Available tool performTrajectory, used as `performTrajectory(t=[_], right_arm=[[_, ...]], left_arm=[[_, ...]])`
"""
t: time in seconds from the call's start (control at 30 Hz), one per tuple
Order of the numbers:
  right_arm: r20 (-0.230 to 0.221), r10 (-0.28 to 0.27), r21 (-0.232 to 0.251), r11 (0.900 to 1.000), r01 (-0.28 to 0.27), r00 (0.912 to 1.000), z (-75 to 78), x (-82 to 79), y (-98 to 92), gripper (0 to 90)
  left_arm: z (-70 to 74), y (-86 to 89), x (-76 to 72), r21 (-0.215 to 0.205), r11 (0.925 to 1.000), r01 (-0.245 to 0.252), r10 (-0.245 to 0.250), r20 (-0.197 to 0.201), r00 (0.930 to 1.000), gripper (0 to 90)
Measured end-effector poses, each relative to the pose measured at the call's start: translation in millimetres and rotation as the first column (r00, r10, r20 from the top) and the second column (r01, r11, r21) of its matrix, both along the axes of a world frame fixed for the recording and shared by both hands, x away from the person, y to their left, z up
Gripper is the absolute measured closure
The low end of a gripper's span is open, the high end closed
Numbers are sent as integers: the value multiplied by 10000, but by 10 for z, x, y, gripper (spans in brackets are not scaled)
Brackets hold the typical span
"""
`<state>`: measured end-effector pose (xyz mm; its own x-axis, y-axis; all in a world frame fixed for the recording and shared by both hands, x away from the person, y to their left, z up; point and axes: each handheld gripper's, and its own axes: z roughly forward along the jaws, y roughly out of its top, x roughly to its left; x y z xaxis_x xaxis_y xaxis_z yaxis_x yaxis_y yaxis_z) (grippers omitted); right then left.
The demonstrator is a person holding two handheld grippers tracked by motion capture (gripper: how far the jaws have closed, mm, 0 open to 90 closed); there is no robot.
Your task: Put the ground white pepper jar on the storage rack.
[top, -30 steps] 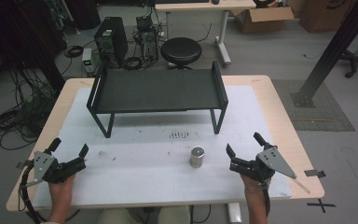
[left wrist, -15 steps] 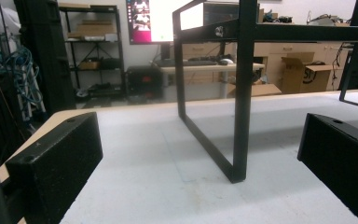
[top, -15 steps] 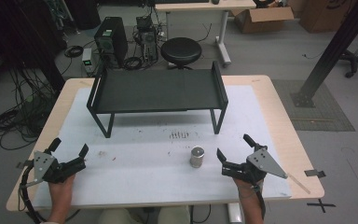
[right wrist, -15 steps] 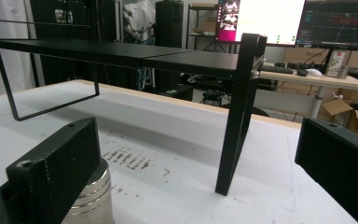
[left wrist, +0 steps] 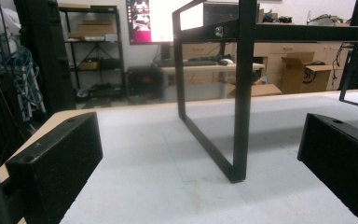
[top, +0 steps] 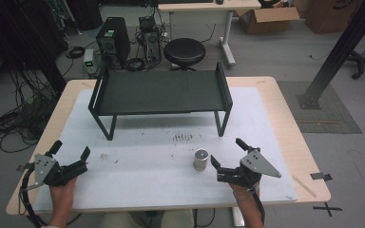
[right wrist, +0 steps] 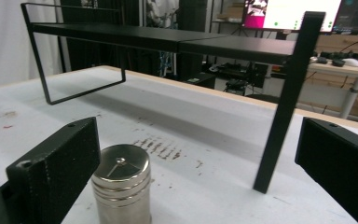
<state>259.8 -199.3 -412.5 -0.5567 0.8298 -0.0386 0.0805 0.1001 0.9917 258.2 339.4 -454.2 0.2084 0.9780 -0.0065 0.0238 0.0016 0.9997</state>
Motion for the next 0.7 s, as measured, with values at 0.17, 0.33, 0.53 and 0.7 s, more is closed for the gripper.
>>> performTrajectory(t=[0.17,0.33,0.53,0.7], right_arm=[[-135,225,-48,9997,-226,9997,-23,19,66,0],[-269,453,-146,9988,-457,9986,-49,34,141,0],[-465,628,-265,9976,-641,9969,-73,63,213,0],[-651,688,-385,9967,-714,9955,-91,82,251,0]], left_arm=[[0,0,0,6,10000,1,-1,1,10000,2],[0,0,0,0,10000,0,0,7,10000,2],[0,0,0,4,10000,3,-3,4,10000,2],[0,0,0,0,10000,2,-2,8,10000,2]])
